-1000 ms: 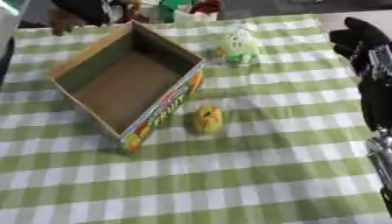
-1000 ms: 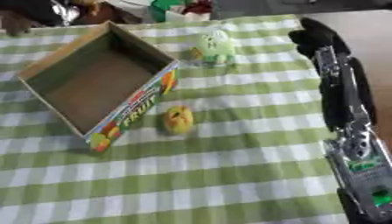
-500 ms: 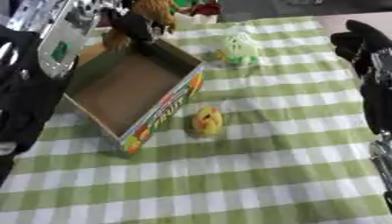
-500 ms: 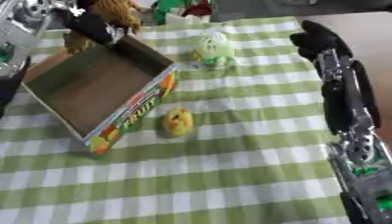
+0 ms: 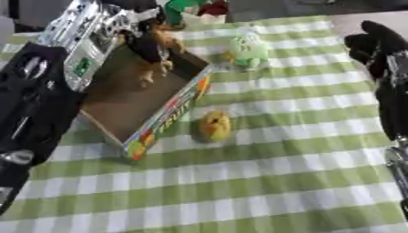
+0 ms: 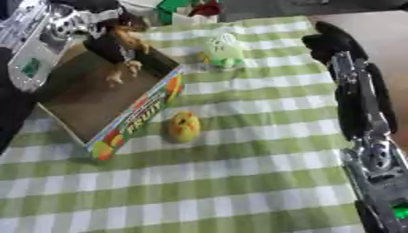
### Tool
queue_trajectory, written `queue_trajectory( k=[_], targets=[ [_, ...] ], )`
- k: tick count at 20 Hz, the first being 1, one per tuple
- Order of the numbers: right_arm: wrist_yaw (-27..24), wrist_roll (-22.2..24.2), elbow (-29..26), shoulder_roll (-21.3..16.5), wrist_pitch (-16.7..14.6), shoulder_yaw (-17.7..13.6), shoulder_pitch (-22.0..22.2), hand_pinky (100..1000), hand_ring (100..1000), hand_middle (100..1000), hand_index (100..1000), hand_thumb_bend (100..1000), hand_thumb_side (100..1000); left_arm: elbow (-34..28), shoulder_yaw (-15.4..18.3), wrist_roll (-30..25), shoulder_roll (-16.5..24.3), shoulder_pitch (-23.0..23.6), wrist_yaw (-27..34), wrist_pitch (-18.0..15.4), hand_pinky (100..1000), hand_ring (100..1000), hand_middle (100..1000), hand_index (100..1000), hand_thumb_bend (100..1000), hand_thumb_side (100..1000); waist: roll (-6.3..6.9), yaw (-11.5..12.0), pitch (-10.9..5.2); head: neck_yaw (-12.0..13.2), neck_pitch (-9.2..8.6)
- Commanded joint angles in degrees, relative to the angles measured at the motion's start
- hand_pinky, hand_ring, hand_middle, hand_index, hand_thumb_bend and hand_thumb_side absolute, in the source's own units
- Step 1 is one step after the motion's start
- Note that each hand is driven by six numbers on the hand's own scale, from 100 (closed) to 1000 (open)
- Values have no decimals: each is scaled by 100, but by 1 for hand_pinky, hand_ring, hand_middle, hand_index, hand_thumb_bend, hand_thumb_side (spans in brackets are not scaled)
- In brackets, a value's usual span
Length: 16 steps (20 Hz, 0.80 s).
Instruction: Pick up objects on the table and place them in the box.
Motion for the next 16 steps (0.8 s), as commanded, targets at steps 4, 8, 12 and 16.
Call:
queue_trajectory(
  k=[4,8,12,16],
  targets=[
    [-21,-5,-121,-68,10,-30,-48,890,857,738,907,100,1000,3,68,-403,81,-79,-413,-81,461,553,505,622,100,311,-4,-7,-112,-17,-15],
    [-17,-5,-121,-62,17,-29,-45,890,858,738,907,100,1000,34,86,-655,88,-61,-521,-124,494,597,548,692,100,373,2,-10,-113,-20,16],
    [-17,-9,-121,-54,22,-33,-41,890,858,738,907,100,1000,32,116,-846,85,-47,-606,-152,517,660,645,780,100,404,4,-15,-114,-25,33],
    [-14,-8,-121,-46,29,-35,-36,891,859,738,907,100,1000,129,125,-877,79,-18,-631,-173,580,757,790,940,100,463,9,-22,-115,-28,47]
  ],
)
